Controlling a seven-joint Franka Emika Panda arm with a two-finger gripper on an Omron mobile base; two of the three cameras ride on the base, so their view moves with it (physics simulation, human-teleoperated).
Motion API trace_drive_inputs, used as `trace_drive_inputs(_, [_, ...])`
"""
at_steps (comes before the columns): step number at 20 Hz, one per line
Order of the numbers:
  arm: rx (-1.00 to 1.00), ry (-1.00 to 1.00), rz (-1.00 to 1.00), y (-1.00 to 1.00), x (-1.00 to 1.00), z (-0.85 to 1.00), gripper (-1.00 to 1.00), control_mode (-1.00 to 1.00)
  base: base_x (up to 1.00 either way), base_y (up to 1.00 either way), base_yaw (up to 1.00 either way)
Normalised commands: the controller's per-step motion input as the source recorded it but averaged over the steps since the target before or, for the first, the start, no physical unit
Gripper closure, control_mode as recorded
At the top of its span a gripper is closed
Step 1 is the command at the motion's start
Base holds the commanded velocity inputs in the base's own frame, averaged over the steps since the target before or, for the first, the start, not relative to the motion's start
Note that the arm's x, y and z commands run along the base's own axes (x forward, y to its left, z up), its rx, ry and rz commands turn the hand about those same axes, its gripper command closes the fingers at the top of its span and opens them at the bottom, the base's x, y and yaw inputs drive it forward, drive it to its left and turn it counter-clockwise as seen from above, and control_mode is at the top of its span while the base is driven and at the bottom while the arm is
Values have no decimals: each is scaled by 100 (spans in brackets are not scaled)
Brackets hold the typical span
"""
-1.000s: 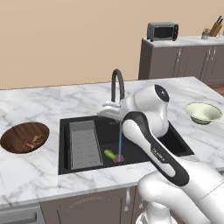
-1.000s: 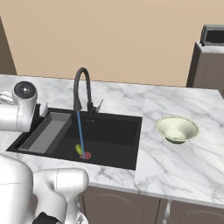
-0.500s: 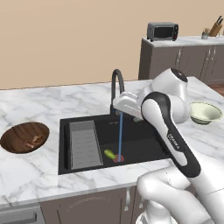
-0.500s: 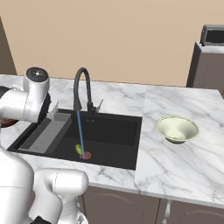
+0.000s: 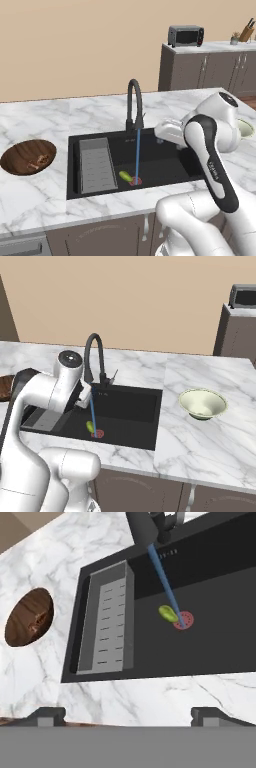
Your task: Pick the mushrooms from the sink and place them in one bowl. Place the mango in the other bowl. Then turn off the sink faucet.
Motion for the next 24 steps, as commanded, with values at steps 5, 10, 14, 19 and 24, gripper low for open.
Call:
trace_drive_inputs(5, [-1,0,0,-54,0,-38,-100,-100,0,0,0])
trace_drive_inputs(10, [0,0,8,-43,9,-30,-100,-100,0,0,0])
trace_drive_inputs(14, [-1,0,15,-20,26,-28,-100,-100,0,0,0])
trace_drive_inputs(19, [0,0,23,-6,52,-22,-100,-100,0,0,0])
trace_drive_inputs(24, [-1,6,27,-3,56,-32,-100,-100,0,0,0])
